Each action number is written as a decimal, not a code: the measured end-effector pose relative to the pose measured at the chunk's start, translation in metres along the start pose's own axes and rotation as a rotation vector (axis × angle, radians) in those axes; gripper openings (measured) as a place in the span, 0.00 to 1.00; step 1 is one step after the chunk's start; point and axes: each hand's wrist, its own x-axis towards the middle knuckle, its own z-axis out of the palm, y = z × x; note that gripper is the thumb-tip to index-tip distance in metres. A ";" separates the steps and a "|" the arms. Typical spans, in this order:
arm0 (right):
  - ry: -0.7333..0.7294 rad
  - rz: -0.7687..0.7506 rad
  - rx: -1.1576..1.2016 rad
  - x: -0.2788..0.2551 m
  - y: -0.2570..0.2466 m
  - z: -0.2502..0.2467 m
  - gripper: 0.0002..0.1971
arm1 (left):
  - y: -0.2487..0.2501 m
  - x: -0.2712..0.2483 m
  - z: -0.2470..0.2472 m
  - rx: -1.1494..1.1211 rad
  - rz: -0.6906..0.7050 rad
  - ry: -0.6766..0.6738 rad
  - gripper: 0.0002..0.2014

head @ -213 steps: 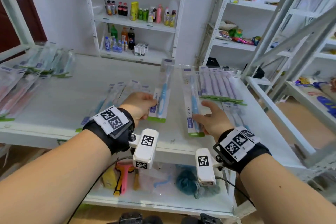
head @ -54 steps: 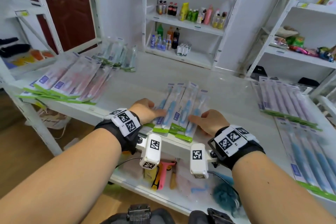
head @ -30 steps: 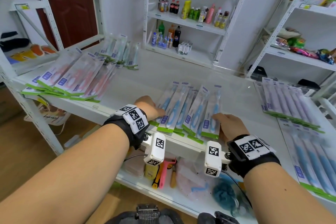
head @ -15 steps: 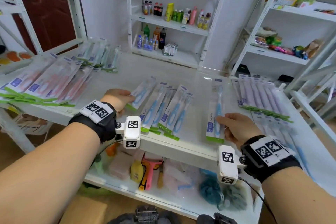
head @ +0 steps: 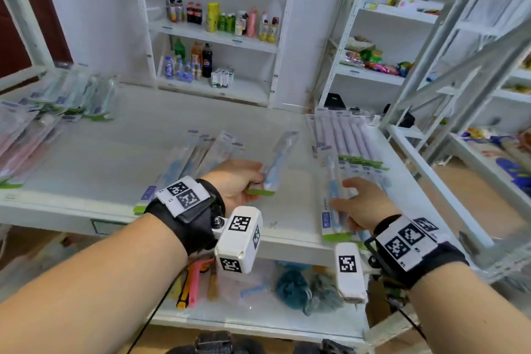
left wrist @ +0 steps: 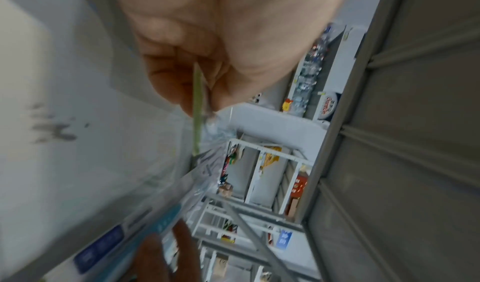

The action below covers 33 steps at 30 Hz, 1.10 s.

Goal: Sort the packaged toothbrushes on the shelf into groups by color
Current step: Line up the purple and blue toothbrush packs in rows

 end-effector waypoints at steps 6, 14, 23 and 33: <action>-0.030 0.002 -0.198 -0.003 0.005 -0.006 0.29 | -0.026 0.007 0.039 0.086 -0.018 -0.106 0.21; -0.037 -0.014 -0.463 -0.002 0.006 -0.014 0.29 | -0.043 0.018 0.067 0.246 -0.086 -0.118 0.21; -0.025 -0.039 -0.512 -0.004 0.011 -0.017 0.24 | -0.049 0.019 0.089 0.397 -0.061 -0.140 0.26; 0.119 -0.065 -0.269 0.001 0.039 -0.039 0.18 | -0.043 0.014 0.097 0.699 -0.042 -0.210 0.17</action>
